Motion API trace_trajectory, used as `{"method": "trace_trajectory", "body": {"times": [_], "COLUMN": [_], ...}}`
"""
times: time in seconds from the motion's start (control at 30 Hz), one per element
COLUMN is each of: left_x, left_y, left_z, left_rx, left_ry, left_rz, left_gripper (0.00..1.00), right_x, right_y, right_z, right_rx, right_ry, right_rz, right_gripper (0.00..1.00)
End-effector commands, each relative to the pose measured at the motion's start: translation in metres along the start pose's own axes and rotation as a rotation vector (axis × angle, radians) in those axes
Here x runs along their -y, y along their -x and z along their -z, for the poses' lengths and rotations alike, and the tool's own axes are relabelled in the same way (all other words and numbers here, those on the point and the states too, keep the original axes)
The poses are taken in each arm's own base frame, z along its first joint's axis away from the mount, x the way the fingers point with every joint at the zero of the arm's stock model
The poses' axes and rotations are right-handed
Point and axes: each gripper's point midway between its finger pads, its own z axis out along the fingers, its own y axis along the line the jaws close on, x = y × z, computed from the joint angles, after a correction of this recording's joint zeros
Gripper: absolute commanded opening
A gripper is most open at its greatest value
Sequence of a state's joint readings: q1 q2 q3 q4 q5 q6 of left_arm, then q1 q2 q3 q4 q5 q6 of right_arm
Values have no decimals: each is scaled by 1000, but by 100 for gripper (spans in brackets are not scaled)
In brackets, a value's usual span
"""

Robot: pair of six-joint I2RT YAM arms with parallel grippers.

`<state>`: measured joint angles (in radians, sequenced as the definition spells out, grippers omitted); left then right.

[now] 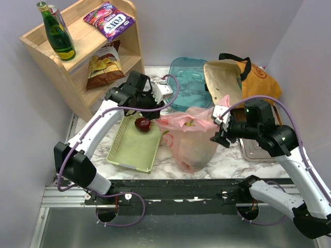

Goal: Untie the knot of the grocery bags and take out the mixed food

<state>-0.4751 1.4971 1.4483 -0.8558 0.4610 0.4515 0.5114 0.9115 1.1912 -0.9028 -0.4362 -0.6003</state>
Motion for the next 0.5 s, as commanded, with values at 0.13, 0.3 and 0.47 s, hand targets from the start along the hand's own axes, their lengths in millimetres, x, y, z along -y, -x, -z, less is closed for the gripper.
{"method": "trace_trajectory", "body": {"times": [0.13, 0.3, 0.47], "left_x": [32, 81, 135], "left_y": [82, 110, 86], "left_z": [52, 80, 56], "left_rx": [309, 387, 284], "left_ry": [-106, -246, -379], "left_rz": [-122, -225, -354], "left_gripper": [78, 95, 98], "right_x": [-12, 33, 76], "right_y": [15, 90, 116], "right_z": [11, 38, 37], "right_rx": [-60, 90, 120], "right_ry": [108, -48, -195], "right_rz": [-139, -118, -90], "right_gripper": [95, 98, 99]}}
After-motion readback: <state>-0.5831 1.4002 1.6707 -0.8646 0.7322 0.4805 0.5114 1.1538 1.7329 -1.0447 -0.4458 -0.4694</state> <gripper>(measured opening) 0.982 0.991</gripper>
